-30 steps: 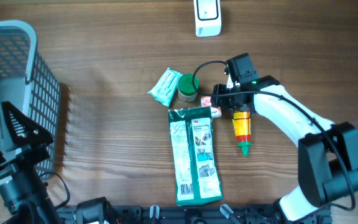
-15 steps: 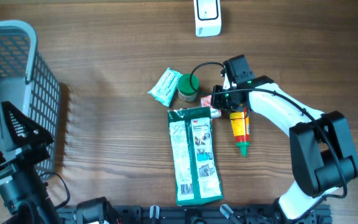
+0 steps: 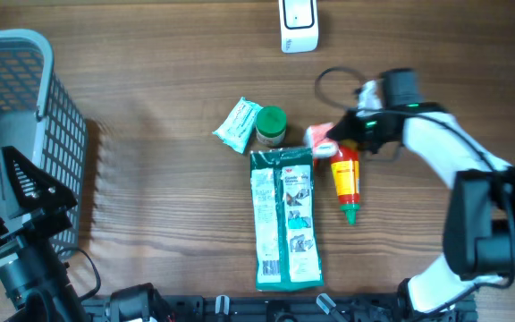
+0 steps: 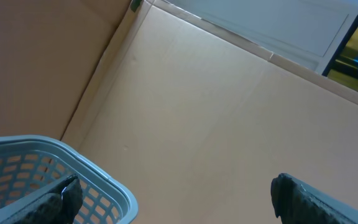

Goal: Scan the item barcode
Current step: 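Grasp the small red packet with the right gripper and lift it, then carry the red packet rightward with the right gripper, holding it low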

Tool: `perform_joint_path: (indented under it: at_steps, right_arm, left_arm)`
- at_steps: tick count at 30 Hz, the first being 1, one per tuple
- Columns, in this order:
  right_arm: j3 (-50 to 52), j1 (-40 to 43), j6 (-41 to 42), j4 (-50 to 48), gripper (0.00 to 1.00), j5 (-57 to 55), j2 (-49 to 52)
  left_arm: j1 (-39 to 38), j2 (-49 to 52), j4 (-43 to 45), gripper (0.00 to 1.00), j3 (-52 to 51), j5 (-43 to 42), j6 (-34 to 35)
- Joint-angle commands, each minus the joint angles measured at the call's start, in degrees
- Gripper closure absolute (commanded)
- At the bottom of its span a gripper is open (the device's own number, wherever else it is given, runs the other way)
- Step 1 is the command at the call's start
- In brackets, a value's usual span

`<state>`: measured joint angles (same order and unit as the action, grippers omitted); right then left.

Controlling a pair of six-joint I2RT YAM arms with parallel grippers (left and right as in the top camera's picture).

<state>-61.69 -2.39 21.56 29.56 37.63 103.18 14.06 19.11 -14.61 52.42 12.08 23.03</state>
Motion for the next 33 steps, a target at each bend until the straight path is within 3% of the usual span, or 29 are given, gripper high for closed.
perform_joint_path:
  at_steps: [1, 10, 13, 15, 19, 25, 27, 29, 33]
  right_arm:
    - [-1.4, 6.1, -7.6, 0.6, 0.96, 16.3, -2.5]
    - [-1.4, 7.4, -16.3, 0.0, 0.96, 31.8, -2.5]
    - [-1.4, 7.4, -13.1, -0.2, 0.96, 33.8, -2.5]
    - [-1.4, 7.4, -5.1, -0.1, 0.96, 26.3, -2.5]
    - [-1.4, 7.3, 25.7, 3.0, 0.96, -3.1, -2.5]
    - [-1.4, 7.3, 53.6, 0.3, 0.95, -27.5, -2.5]
    - [-1.4, 7.3, 62.4, 0.3, 0.93, -32.7, -2.4]
    - [-1.4, 7.3, 68.9, 0.8, 0.76, -36.7, -1.9]
    - [-1.4, 6.6, 75.7, 1.3, 0.79, -33.5, -1.2]
  left_arm:
    - [0.5, -0.8, -0.1, 0.0, -0.4, -0.7, 0.2]
    - [0.5, -0.8, -0.7, 0.0, -0.4, -0.7, 0.1]
    - [0.5, -0.8, -0.9, 0.0, -0.4, -0.7, 0.2]
    - [0.5, -0.8, -0.9, 0.0, -0.4, -0.7, 0.2]
    - [0.5, -0.8, -0.9, 0.0, -0.4, -0.7, 0.2]
    - [0.5, -0.8, -0.9, 0.0, -0.4, -0.7, 0.2]
    - [0.5, -0.8, -1.1, 0.0, -0.4, -0.7, 0.2]
    - [0.5, -0.8, -1.6, 0.0, -0.4, -0.7, 0.2]
    - [0.5, -0.8, -1.8, 0.0, -0.4, -0.7, 0.2]
